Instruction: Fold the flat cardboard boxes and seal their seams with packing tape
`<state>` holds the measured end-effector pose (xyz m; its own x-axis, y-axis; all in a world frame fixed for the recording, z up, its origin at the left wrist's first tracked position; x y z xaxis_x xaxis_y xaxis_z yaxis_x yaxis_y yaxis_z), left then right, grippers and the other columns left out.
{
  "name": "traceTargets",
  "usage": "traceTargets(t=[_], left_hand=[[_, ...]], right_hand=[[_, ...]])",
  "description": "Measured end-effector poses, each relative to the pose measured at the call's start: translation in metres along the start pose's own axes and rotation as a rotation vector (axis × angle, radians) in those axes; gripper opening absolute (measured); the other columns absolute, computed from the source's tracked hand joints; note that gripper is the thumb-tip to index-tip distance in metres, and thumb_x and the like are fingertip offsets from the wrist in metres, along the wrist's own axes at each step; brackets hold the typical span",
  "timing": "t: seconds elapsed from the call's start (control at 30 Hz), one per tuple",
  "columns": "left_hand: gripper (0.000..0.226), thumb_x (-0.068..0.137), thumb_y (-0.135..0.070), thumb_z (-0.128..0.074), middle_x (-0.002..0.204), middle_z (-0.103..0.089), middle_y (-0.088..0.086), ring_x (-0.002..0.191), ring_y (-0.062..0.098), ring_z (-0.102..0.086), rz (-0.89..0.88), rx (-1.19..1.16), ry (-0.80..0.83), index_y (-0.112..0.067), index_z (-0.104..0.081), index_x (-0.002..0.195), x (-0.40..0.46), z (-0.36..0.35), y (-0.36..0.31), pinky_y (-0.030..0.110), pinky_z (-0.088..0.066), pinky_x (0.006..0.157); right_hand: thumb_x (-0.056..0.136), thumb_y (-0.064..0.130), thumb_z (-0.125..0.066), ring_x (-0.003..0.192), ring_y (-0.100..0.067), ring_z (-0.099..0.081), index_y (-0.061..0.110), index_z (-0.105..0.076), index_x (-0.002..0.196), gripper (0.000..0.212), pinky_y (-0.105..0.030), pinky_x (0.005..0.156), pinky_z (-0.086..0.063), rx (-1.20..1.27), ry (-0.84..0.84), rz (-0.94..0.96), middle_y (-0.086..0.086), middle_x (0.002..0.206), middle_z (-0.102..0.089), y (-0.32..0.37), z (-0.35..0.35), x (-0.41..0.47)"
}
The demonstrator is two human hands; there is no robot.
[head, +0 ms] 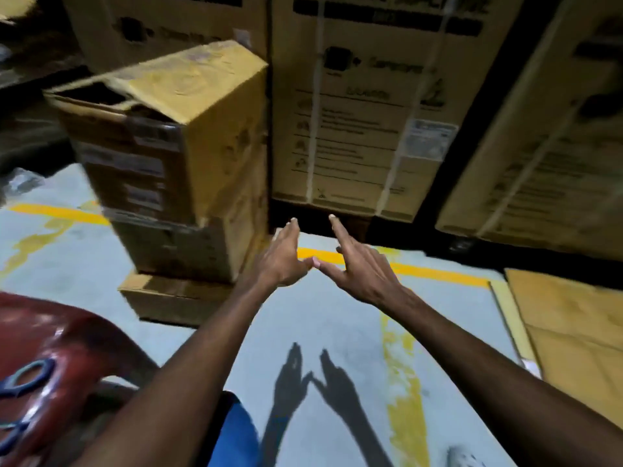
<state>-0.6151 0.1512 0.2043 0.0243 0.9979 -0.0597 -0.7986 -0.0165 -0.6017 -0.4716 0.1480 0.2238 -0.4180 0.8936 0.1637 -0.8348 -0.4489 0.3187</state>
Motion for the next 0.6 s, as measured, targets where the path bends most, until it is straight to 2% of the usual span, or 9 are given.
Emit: traceTargets(t=[0.13,0.3,0.43,0.5,0.6], left_hand=[[0.082,0.099,-0.047,-0.053,0.167,-0.016,0.002,0.150,0.019,-0.024,-0.124,-0.007,0.166,-0.015,-0.009,0.160,-0.001,-0.109,-0.108,0.039,-0.030,0.117],[0.083,0.099,-0.056,-0.045,0.167,-0.012,0.003,0.153,0.018,-0.017,-0.236,-0.009,0.340,-0.015,-0.006,0.160,0.000,-0.250,-0.210,0.038,-0.026,0.118],[0.084,0.098,-0.062,-0.041,0.167,-0.013,0.004,0.153,0.020,-0.017,-0.311,0.010,0.464,-0.018,-0.005,0.161,0.007,-0.360,-0.271,0.040,-0.026,0.118],[0.085,0.097,-0.063,-0.040,0.167,-0.014,0.004,0.153,0.020,-0.019,-0.343,0.003,0.517,-0.018,-0.006,0.161,0.015,-0.416,-0.292,0.041,-0.027,0.119],[0.086,0.097,-0.064,-0.038,0.167,-0.016,0.004,0.152,0.022,-0.019,-0.377,0.010,0.594,-0.018,-0.004,0.161,0.028,-0.499,-0.308,0.042,-0.027,0.118]], right_hand=[[0.092,0.074,-0.043,0.128,-0.026,-0.056,0.033,-0.005,0.159,0.088,-0.042,0.095,-0.047,0.017,-0.031,-0.271,0.002,0.158,-0.040,-0.131,0.030,-0.090],[0.094,0.067,-0.048,0.129,-0.027,-0.056,0.024,-0.012,0.160,0.087,-0.041,0.095,-0.046,0.017,-0.036,-0.569,-0.006,0.153,-0.046,-0.287,0.048,-0.203],[0.097,0.061,-0.050,0.127,-0.036,-0.055,0.016,-0.014,0.160,0.085,-0.042,0.096,-0.043,0.022,-0.059,-0.895,-0.018,0.142,-0.055,-0.412,0.043,-0.300],[0.097,0.061,-0.049,0.123,-0.041,-0.056,0.013,-0.015,0.159,0.086,-0.044,0.093,-0.044,0.053,-0.047,-1.052,-0.023,0.137,-0.057,-0.471,0.025,-0.348],[0.096,0.059,-0.052,0.112,-0.042,-0.061,0.008,-0.019,0.156,0.085,-0.043,0.080,-0.045,0.060,-0.026,-1.195,-0.024,0.124,-0.063,-0.545,-0.011,-0.411]])
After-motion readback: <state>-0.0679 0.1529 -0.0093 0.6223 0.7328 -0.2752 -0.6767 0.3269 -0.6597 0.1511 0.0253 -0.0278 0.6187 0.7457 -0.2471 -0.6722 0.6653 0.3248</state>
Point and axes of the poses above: each hand's wrist, its own x-axis towards the middle knuckle, its own z-axis out of the back of the hand, y = z × x, the point moved 9 cm from there along x, towards the middle knuckle
